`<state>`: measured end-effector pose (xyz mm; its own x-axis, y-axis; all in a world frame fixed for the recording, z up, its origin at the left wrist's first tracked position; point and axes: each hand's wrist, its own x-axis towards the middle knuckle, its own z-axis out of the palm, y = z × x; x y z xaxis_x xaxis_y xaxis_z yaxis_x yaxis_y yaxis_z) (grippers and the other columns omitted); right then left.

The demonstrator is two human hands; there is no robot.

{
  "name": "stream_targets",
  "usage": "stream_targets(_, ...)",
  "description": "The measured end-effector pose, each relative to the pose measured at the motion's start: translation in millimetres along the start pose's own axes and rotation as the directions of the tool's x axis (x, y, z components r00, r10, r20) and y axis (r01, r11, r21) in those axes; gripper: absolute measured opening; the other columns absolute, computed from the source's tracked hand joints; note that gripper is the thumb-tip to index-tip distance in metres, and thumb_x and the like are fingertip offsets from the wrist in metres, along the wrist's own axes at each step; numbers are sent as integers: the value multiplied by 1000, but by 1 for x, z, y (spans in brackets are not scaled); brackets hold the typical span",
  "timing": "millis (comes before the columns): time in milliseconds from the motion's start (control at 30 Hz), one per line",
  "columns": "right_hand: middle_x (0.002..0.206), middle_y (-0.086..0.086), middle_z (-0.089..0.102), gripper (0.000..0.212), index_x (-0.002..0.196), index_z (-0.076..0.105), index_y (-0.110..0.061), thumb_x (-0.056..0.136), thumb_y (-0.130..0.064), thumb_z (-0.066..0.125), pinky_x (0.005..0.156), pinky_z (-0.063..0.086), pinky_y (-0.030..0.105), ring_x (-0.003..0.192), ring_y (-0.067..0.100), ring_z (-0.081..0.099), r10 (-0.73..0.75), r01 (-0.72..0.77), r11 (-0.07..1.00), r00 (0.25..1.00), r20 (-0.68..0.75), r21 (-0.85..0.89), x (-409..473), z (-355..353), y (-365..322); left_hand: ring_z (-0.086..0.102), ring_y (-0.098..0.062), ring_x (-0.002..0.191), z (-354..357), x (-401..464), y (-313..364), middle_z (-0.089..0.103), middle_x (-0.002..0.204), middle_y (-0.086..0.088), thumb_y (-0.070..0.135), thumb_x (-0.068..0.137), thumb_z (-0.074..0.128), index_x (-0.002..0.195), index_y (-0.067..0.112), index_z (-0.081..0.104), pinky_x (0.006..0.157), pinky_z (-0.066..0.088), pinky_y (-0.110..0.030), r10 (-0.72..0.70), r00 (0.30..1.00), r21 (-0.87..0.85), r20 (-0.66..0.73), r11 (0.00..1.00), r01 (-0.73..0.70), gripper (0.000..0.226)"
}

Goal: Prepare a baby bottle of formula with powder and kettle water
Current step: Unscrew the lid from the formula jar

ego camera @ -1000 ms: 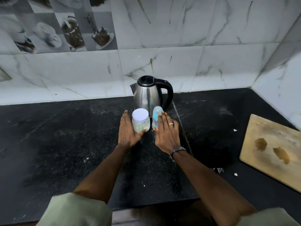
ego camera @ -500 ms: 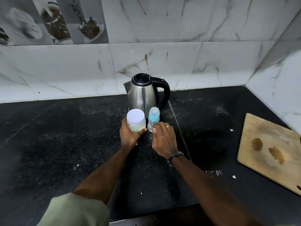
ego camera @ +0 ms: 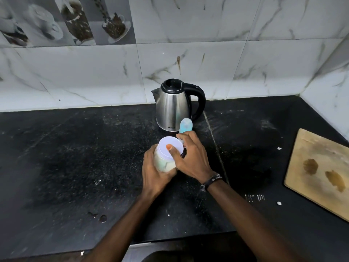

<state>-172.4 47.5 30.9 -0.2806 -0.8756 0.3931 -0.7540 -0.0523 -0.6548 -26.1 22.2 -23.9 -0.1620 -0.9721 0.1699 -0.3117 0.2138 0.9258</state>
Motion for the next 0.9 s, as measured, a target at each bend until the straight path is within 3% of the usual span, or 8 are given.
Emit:
stream_targets(133,122,-1,55,76,124,59,-18,76,-76,53,84,55,37,106,21,63,-9,12,999,997,71,-45,-18,-20,-24,62,-17,117,-9,-29,19,58,130,0,55,59,85,138,16,53,95,57,-46,40,997,-2,-61,999,-40,95)
stream_targets(333,111,-2,49,93,119,58,-22,63,-95,42,72,55,37,92,24,65,6,33,970,987,161,-242,-42,-46,-54,56,-26,113,-17,-66,36,53,125,-2,56,56,84,136,3,51,90,55,-50,150,988,96,-32,984,-147,102)
stream_targets(467,106,-5,50,76,104,60,-21,65,-86,55,64,54,38,79,23,65,-8,38,973,991,131,-226,-53,-50,-60,56,-19,110,-20,-83,51,50,126,35,55,51,82,131,39,42,88,53,-32,180,983,50,-27,983,-178,91)
stream_targets(633,97,-3,54,66,92,63,-15,68,-76,59,56,52,38,67,22,62,-89,98,983,994,61,-158,-60,-51,-63,68,-28,103,-28,-83,46,69,112,3,49,44,87,125,39,51,82,59,-53,128,991,0,29,992,-128,90)
stream_targets(733,96,-2,54,64,89,63,-14,69,-74,60,54,51,38,65,23,61,-98,104,984,994,49,-145,-58,-52,-65,71,-19,94,-33,-79,54,70,103,10,45,41,83,119,69,43,78,62,-46,134,990,-17,42,991,-134,91)
stream_targets(900,93,-1,53,62,86,62,-13,69,-73,60,54,51,39,64,25,60,-110,116,983,993,44,-145,-54,-51,-69,68,2,88,-38,-73,56,67,106,24,40,37,79,117,74,44,79,62,-35,80,993,-79,93,994,-72,94)
